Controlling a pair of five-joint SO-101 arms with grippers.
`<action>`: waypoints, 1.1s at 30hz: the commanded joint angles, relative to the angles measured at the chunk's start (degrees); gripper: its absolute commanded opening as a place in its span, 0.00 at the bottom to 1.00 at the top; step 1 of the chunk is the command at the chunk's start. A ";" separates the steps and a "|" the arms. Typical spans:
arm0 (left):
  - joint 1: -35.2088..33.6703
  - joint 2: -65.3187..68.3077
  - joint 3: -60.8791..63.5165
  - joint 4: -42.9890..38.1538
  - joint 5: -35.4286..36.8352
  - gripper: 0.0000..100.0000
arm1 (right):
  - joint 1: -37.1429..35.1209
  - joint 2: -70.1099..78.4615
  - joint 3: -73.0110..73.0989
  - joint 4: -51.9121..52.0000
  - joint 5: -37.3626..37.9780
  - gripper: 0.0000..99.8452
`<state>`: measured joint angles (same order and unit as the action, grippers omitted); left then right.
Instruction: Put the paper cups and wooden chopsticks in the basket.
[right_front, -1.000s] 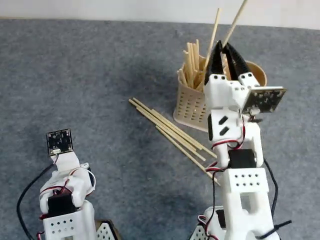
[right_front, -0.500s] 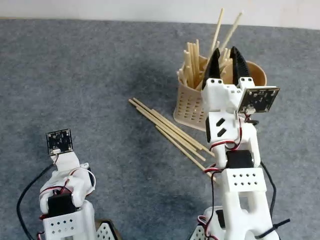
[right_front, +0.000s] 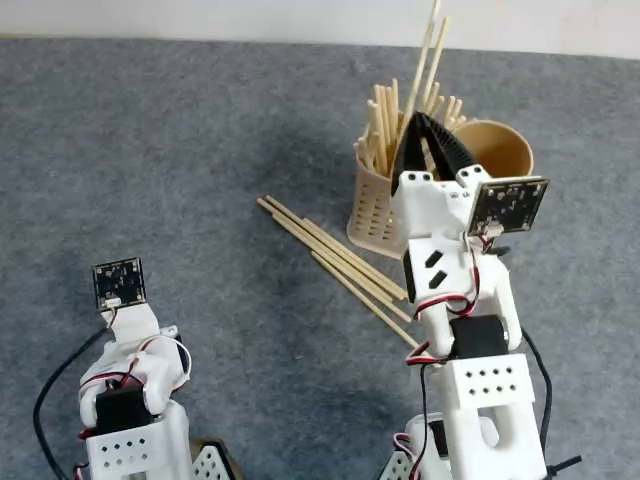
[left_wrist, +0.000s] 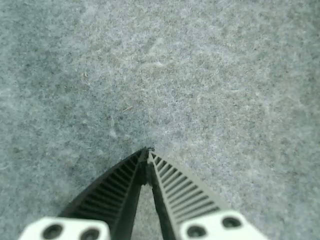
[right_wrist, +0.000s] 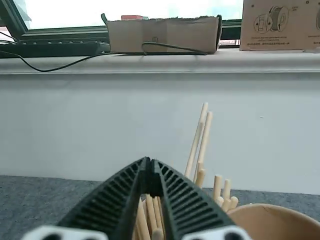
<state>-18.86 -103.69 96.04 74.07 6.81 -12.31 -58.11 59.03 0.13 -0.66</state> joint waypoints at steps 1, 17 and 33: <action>1.36 -0.66 1.10 0.44 0.00 0.01 | -0.40 -1.89 -1.19 4.79 -0.53 0.01; 1.36 -0.66 1.10 0.44 0.00 0.01 | -12.53 -8.31 -21.76 51.03 2.55 0.01; 1.36 -0.66 1.10 0.44 0.00 0.01 | -27.74 11.82 -22.64 67.91 15.12 0.07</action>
<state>-18.86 -103.69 96.04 74.07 6.81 -39.65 -53.45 39.78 66.51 13.58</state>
